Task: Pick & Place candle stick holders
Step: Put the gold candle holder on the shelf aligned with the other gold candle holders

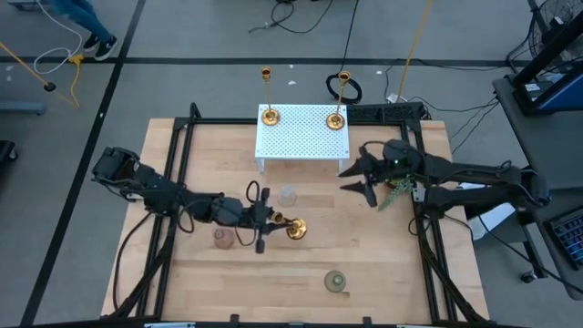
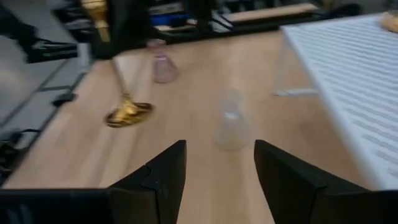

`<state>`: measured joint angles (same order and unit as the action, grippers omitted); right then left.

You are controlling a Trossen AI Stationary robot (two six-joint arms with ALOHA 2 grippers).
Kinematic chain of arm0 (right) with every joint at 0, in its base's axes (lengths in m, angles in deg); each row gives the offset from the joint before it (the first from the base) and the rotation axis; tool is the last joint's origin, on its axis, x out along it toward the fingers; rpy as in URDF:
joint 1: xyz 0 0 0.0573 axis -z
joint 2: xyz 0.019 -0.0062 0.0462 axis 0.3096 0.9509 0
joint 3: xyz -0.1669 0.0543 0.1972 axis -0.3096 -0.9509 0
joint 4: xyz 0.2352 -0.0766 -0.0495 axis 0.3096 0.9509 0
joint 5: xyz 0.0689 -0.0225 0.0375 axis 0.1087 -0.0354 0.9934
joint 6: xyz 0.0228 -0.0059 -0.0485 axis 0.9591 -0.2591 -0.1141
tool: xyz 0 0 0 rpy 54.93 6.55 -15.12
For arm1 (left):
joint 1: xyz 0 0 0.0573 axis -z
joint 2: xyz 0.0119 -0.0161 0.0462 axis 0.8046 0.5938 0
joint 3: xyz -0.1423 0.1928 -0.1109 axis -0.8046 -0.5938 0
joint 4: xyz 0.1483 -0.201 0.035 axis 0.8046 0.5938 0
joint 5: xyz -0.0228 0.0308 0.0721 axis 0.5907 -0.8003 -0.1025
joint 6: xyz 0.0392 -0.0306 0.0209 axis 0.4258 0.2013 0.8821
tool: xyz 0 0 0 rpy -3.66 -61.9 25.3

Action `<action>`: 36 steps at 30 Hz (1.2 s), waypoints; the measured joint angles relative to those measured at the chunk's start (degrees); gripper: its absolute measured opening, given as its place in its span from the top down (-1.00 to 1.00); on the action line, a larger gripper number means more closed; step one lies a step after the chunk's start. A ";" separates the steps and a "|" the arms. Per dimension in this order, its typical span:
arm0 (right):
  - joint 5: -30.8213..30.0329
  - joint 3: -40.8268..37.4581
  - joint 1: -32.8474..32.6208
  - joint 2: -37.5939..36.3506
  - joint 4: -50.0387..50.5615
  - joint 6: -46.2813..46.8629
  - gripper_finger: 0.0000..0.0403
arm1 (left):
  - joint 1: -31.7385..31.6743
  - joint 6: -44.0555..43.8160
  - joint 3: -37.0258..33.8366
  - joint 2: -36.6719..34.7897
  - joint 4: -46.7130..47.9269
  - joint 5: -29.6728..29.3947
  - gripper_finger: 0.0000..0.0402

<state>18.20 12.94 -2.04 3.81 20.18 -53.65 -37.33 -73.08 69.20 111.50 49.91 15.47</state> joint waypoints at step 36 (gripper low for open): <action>-15.12 0.02 -17.96 33.31 -50.77 3.02 0.10 | -8.12 2.02 5.47 0.85 -0.73 -0.54 0.90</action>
<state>3.08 12.96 -19.99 37.11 -30.60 -50.62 -45.45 -71.06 74.67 112.35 49.18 14.93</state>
